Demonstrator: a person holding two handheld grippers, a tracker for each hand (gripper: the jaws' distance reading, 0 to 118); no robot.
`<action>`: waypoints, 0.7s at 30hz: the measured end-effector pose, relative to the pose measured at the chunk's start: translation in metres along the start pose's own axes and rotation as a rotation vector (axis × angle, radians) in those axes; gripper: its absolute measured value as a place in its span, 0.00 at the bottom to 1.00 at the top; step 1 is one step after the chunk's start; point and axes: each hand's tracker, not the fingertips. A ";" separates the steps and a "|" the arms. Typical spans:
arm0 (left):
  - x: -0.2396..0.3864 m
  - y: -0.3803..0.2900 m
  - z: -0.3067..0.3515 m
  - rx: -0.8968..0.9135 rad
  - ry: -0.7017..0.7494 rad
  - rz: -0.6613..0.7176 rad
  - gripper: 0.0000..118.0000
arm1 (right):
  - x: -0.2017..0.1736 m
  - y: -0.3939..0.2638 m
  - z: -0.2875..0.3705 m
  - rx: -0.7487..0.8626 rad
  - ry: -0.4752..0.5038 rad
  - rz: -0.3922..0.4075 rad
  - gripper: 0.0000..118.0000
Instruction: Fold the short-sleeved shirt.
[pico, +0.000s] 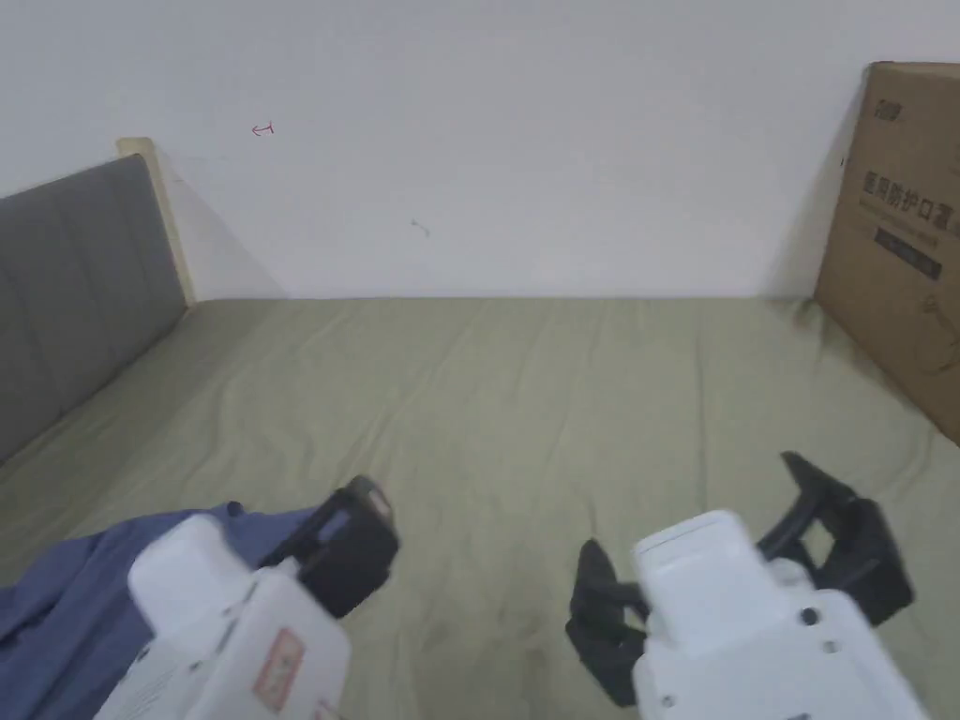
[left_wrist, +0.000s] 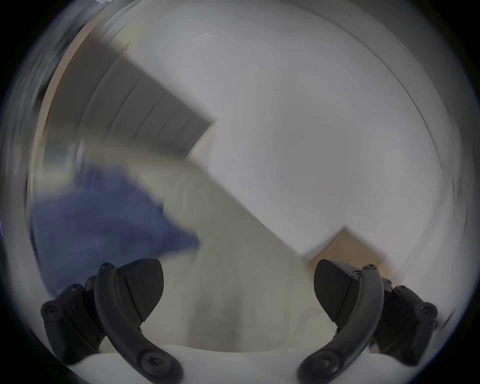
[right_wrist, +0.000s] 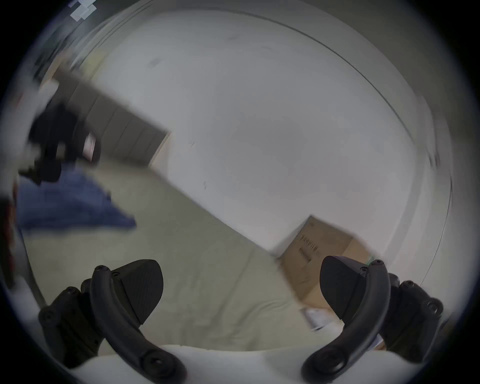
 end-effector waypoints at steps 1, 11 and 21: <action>0.014 0.005 0.005 0.040 -0.030 -0.140 0.98 | 0.013 0.000 0.000 0.004 -0.005 -0.127 1.00; 0.049 -0.034 0.016 0.041 -0.038 -0.519 0.98 | 0.049 -0.027 -0.001 -0.115 -0.051 -0.353 1.00; 0.041 -0.010 0.018 0.112 -0.039 -0.431 0.98 | 0.046 -0.017 0.000 -0.084 -0.058 -0.349 1.00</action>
